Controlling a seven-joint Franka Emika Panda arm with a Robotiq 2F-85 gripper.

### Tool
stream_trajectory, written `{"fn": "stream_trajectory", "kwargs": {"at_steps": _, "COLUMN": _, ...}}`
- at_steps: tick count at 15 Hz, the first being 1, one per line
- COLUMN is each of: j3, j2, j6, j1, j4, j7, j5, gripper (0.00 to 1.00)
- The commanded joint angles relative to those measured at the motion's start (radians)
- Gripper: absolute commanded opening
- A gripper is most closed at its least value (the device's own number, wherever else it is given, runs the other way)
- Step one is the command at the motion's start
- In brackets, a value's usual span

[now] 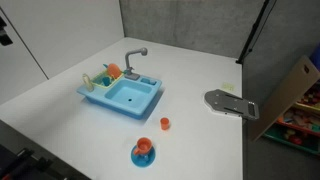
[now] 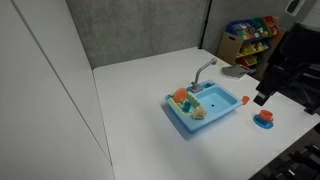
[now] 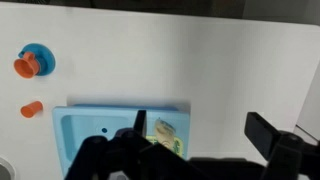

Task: Put the white bottle inside the sink

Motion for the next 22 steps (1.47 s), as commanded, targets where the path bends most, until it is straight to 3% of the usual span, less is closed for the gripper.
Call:
{"fn": "stream_trajectory", "kwargs": {"at_steps": 1, "j3": -0.012, "j2": 0.002, "j6": -0.001, "j1": 0.013, "j4": 0.001, "j7": 0.005, "j5": -0.006, "gripper": 1.00}}
{"fn": "stream_trajectory", "kwargs": {"at_steps": 8, "j3": -0.012, "j2": 0.002, "j6": -0.001, "j1": 0.013, "j4": 0.001, "j7": 0.005, "j5": -0.006, "gripper": 1.00}}
{"fn": "stream_trajectory", "kwargs": {"at_steps": 22, "j3": -0.058, "j2": 0.355, "j6": -0.073, "j1": -0.035, "j4": 0.409, "j7": 0.016, "j5": -0.134, "gripper": 1.00}}
